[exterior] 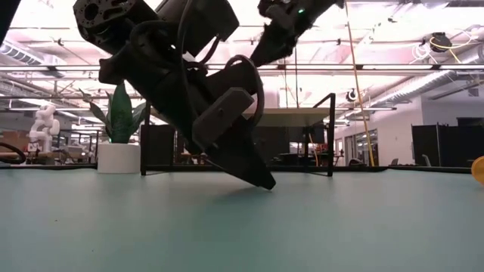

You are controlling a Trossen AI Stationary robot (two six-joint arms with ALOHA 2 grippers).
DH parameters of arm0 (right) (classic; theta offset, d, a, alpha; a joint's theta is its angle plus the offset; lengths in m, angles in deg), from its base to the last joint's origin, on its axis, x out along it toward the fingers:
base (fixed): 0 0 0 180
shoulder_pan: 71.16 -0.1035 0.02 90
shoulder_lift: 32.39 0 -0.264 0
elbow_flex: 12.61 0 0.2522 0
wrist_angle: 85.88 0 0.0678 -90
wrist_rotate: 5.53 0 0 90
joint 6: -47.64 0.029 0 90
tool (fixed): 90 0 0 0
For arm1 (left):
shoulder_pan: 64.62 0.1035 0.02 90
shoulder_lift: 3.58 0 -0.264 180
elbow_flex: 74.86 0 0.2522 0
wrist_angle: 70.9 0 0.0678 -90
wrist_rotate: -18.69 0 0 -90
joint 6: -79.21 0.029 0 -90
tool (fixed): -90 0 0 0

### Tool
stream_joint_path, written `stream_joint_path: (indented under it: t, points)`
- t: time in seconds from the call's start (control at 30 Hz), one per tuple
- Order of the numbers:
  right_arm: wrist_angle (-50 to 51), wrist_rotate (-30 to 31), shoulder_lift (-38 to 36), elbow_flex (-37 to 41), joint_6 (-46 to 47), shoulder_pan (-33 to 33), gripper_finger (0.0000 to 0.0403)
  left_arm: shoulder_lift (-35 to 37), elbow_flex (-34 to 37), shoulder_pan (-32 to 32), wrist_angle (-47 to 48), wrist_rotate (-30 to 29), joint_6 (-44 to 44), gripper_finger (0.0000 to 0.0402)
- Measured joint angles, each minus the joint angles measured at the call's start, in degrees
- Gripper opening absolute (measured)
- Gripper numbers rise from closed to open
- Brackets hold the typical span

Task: Pick and place medicine bottles onto shelf by color
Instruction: Put the orange pill bottle on the shelf

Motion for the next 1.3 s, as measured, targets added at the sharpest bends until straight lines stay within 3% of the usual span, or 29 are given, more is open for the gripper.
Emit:
stream_joint_path:
  t: [0.2, 0.47, 0.6, 1.03, 1.3]
  points:
    - [-11.3, -0.3, -9.8, 11.5, -0.5, -1.2, 0.0229, 0.0, 0.0, -0.8, 0.0, -1.6, -1.5, 0.0225]
    - [-14.0, -0.4, -17.3, 20.8, 1.6, -2.2, 0.0232, 0.0, 0.0, -0.8, -1.5, -1.8, -4.2, 0.0225]
    - [-14.5, -3.6, -19.7, 23.7, 1.6, -5.1, 0.0232, 0.0, 0.0, -0.8, -3.3, -1.8, -3.2, 0.0225]
    - [-6.5, -5.0, -22.3, 26.0, -1.3, -17.5, 0.0233, 0.0, 0.0, -0.7, -5.8, -1.8, -2.7, 0.0225]
    - [-3.1, -5.0, -22.3, 26.0, 10.4, -27.5, 0.0221, 0.0, 0.0, -1.0, -7.9, -1.8, -3.8, 0.0225]
